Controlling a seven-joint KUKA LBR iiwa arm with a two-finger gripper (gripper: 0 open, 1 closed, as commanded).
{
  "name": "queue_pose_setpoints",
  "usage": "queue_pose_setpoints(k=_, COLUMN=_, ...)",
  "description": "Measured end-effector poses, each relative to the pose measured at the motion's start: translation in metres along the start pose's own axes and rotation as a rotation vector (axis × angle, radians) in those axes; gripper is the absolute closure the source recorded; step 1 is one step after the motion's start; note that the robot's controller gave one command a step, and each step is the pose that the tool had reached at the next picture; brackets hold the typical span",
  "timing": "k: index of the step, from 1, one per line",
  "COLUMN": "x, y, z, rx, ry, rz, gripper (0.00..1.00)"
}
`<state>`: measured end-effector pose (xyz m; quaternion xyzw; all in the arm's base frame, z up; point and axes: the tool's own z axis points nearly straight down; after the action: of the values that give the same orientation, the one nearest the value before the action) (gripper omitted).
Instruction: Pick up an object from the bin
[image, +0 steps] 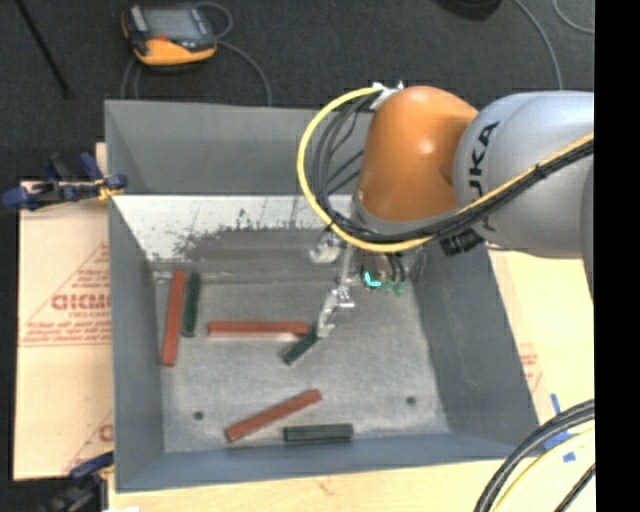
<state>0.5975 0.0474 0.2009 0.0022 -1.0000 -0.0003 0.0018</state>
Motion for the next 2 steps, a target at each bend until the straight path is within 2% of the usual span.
queue_pose_setpoints(k=1, x=-0.002, y=0.000, z=-0.005, rx=-0.001, ry=-0.008, rz=0.001, gripper=0.00)
queue_pose_setpoints(k=2, x=-0.007, y=0.008, z=0.120, rx=-0.002, ry=0.004, rz=-0.063, gripper=1.00)
